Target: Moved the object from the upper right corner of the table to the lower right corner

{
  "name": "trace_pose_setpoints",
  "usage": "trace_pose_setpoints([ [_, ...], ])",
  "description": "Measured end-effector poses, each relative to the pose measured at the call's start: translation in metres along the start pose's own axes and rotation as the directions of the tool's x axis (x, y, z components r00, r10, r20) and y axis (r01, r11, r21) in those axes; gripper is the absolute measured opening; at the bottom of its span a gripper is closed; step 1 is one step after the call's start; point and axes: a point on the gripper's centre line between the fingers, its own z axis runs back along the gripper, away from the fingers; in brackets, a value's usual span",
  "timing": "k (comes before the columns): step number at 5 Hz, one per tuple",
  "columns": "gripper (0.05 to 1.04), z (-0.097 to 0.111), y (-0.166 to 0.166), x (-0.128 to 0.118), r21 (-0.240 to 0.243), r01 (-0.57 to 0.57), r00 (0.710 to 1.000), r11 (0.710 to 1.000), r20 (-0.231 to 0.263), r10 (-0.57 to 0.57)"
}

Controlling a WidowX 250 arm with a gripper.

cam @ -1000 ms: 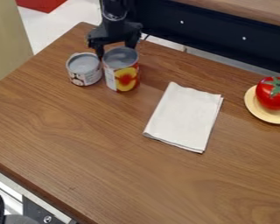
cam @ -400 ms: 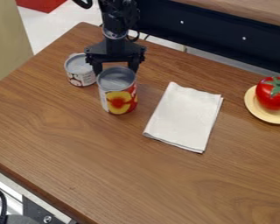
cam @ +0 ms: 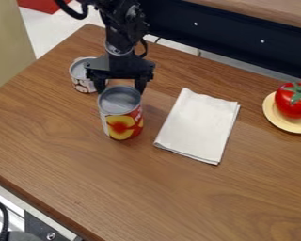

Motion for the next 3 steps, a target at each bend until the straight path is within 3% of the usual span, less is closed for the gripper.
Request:
trace_pose_setpoints([
  [2,0.996,0.005,0.007,-0.017,0.069,-0.058,0.998,0.996,0.000,0.058],
  [3,0.996,0.009,0.013,-0.024,0.081,-0.037,0.999,0.996,0.002,0.037],
])
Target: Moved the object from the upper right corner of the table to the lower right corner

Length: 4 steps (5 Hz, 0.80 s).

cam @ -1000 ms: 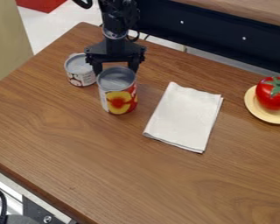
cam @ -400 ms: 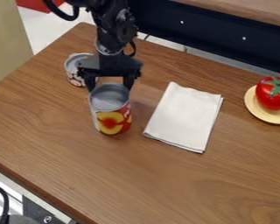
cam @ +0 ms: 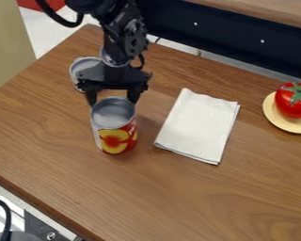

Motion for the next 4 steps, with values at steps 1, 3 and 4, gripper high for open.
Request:
trace_pose_setpoints([
  [1,0.996,0.005,0.004,-0.009,-0.008,0.030,1.000,1.000,-0.003,-0.030],
  [3,0.996,0.012,0.014,-0.021,-0.035,0.044,0.998,0.998,-0.043,-0.046],
  [4,0.996,0.019,0.020,-0.026,-0.063,0.080,0.993,0.995,-0.080,-0.085],
])
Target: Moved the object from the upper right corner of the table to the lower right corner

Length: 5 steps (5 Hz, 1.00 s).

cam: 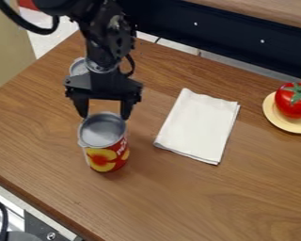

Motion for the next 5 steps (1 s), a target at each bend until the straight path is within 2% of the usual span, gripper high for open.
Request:
trace_pose_setpoints([
  [1,0.996,0.003,0.004,-0.004,-0.017,0.017,1.000,1.000,-0.011,-0.017],
  [2,0.996,0.005,0.006,-0.006,-0.013,0.025,0.998,1.000,-0.050,-0.026],
  [3,0.996,0.014,0.002,0.006,-0.029,-0.020,0.999,0.999,-0.043,0.018],
  [4,0.996,0.036,0.000,0.023,-0.059,-0.059,0.998,0.997,-0.040,0.056],
  [5,0.996,0.046,-0.006,0.030,-0.085,-0.097,0.994,0.992,-0.056,0.092],
])
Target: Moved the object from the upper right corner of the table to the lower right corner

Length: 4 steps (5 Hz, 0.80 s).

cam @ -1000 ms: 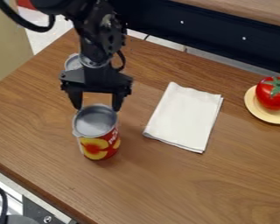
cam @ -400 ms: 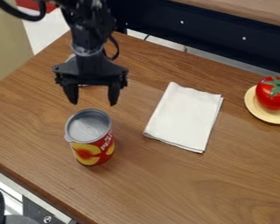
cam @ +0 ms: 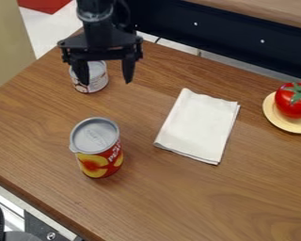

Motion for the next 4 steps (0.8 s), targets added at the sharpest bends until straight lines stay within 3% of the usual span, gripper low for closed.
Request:
trace_pose_setpoints([
  [2,0.996,0.003,-0.026,0.002,-0.008,0.013,1.000,1.000,-0.019,-0.013],
  [4,0.996,-0.003,-0.046,0.035,-0.024,-0.095,0.995,0.995,-0.019,0.094],
])
